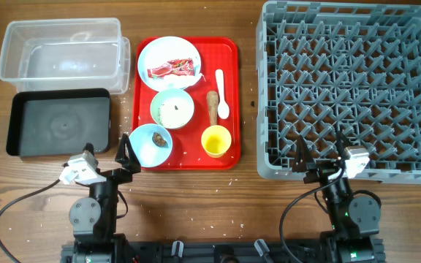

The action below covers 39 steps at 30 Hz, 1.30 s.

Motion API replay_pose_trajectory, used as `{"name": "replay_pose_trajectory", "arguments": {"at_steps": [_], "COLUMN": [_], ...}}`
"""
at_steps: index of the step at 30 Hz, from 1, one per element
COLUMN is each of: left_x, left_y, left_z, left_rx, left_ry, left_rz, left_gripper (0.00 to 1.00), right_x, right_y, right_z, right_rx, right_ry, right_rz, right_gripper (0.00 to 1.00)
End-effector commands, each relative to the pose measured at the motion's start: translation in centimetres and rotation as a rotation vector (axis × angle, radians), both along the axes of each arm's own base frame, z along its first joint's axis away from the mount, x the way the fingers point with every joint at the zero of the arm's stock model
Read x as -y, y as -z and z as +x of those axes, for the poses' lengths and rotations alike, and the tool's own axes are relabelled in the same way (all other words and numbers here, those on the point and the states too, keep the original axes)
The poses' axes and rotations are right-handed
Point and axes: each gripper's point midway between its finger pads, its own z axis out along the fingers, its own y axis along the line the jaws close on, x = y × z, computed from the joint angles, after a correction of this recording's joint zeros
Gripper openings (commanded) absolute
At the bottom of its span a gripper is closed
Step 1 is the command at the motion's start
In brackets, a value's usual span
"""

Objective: Sort waste into correct bins and load items into the dishwasher rack
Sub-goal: 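Move the left gripper over the light-blue plate with tissue and wrapper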

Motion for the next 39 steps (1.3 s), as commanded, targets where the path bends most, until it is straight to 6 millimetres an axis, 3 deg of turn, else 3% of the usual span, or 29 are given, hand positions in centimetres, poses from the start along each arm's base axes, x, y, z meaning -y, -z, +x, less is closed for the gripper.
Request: {"name": "replay_pose_trajectory", "arguments": {"at_steps": [1, 19, 22, 26, 28, 32, 39], "left_x": [-0.2, -0.2, -0.2, -0.1, 0.4, 1.3, 2.6], "left_y": [0.1, 0.1, -0.2, -0.5, -0.9, -1.9, -4.9], "left_z": [0.0, 0.0, 0.0, 0.0, 0.1, 0.1, 1.8], "left_rx": [0.004, 0.005, 0.015, 0.025, 0.042, 0.045, -0.065], "left_ry": [-0.008, -0.008, -0.008, 0.000, 0.027, 0.078, 0.167], "left_rz": [0.020, 0.020, 0.020, 0.020, 0.020, 0.017, 0.091], "left_gripper": [1.00, 1.00, 1.00, 1.00, 1.00, 1.00, 1.00], "right_x": [0.0, -0.1, -0.2, -2.1, -3.2, -3.2, -3.8], "right_y": [-0.2, -0.3, -1.5, -1.8, -2.4, -4.7, -8.2], "right_z": [-0.1, 0.0, -0.1, -0.6, -1.0, -1.1, 1.1], "right_rx": [0.009, 0.009, 0.047, 0.053, 0.078, 0.084, 0.005], "right_ry": [-0.005, -0.006, -0.014, -0.130, -0.195, -0.196, -0.226], "right_rz": [0.009, 0.017, 0.098, 0.085, 0.006, -0.075, -0.199], "right_gripper": [1.00, 1.00, 1.00, 1.00, 1.00, 1.00, 1.00]}}
